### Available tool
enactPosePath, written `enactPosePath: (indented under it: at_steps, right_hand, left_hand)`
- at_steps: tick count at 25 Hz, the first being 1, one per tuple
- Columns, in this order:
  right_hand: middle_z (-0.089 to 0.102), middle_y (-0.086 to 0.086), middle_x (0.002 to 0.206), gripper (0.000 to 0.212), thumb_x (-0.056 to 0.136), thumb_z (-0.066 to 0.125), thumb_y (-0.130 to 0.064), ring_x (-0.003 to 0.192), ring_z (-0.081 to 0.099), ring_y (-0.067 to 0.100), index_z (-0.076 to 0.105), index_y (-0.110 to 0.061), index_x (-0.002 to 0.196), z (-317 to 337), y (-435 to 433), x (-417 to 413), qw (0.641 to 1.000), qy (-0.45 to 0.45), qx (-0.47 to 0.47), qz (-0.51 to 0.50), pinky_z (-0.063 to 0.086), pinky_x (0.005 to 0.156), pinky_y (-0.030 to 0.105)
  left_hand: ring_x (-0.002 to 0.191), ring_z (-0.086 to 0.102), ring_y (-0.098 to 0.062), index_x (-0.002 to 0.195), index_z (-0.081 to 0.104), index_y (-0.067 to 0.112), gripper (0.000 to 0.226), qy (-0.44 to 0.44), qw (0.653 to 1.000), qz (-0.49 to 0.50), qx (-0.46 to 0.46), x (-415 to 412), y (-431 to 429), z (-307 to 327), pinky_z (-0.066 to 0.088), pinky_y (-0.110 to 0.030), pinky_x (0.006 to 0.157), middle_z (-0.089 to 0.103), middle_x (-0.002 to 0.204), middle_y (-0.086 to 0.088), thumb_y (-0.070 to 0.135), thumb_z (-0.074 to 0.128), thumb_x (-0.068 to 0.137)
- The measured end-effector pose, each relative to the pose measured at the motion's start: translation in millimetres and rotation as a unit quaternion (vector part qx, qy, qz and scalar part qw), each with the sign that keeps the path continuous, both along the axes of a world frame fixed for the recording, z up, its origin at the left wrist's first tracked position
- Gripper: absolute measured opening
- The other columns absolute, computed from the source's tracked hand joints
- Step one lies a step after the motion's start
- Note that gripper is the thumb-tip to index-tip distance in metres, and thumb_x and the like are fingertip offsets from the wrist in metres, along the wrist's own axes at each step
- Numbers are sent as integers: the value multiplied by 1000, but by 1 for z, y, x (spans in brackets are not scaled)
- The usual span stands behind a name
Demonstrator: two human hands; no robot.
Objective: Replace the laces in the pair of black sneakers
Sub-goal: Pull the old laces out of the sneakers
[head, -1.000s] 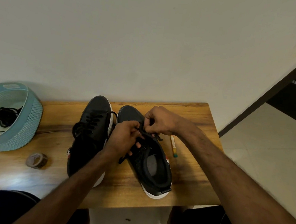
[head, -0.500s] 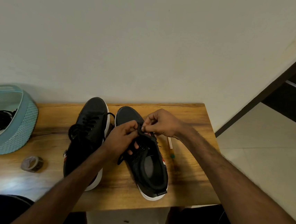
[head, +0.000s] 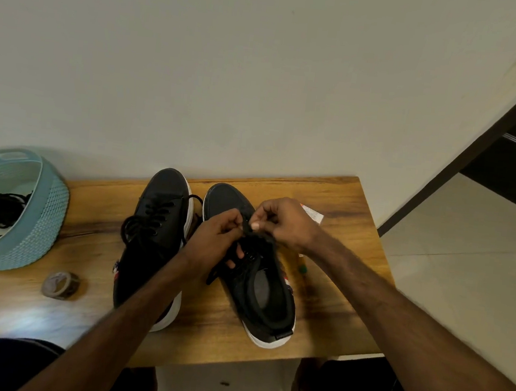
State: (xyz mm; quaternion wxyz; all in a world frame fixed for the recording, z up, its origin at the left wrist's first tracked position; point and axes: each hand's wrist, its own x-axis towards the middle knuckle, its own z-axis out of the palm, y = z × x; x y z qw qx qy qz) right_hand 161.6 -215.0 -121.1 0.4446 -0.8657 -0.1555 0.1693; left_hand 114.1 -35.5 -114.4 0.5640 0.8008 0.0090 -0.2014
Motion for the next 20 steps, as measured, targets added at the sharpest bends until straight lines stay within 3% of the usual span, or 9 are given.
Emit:
enactPosePath:
  at_steps: [3,8,13,15,18,20]
  right_hand:
    - [70,-3,79,14,89,70,-7,74,66,8,68,-19,82,3,-5,-3,999,-26,17,16,51,65,19]
    - [68,-2,78,5,87,67,-12,70,60,13,66,-15,82,13,-9,-3,977,-178,-54,109,50,63,31]
    - [59,-6,78,8,87,61,-16,70,53,14,58,-18,81,13,-9,3,954,-219,-107,177,48,63,38]
    - [58,-3,81,7,90,57,-17,72,53,16,56,-17,83,10,-9,4,946,-234,-130,185,48,65,40]
    - [63,6,93,14,96,50,-19,79,58,23,60,-9,96,3,-5,3,929,-281,-163,179,46,68,38]
    - [63,8,96,16,98,48,-19,81,58,24,60,-8,100,0,-3,3,924,-294,-167,177,46,67,39]
  left_hand:
    - [60,59,-21,93,53,7,16,26,998,16,-48,-1,-3,1,51,-26,49,61,65,-9,15,45,103]
    - [63,65,-17,89,54,9,18,65,993,5,-97,4,-3,5,54,-26,51,65,68,-6,10,43,103]
    - [69,69,-19,94,56,9,16,90,990,-8,-105,9,1,6,56,-28,55,68,78,-7,11,43,104]
    - [67,68,-21,94,58,7,15,71,995,7,-72,7,-2,5,57,-29,54,68,75,-9,10,46,103]
    - [54,66,-20,94,62,8,17,-38,995,69,68,1,-12,-1,56,-28,49,68,70,-12,9,47,103]
    - [44,62,-16,95,62,9,19,-74,987,86,116,-2,-17,-3,53,-24,46,67,65,-8,11,46,103]
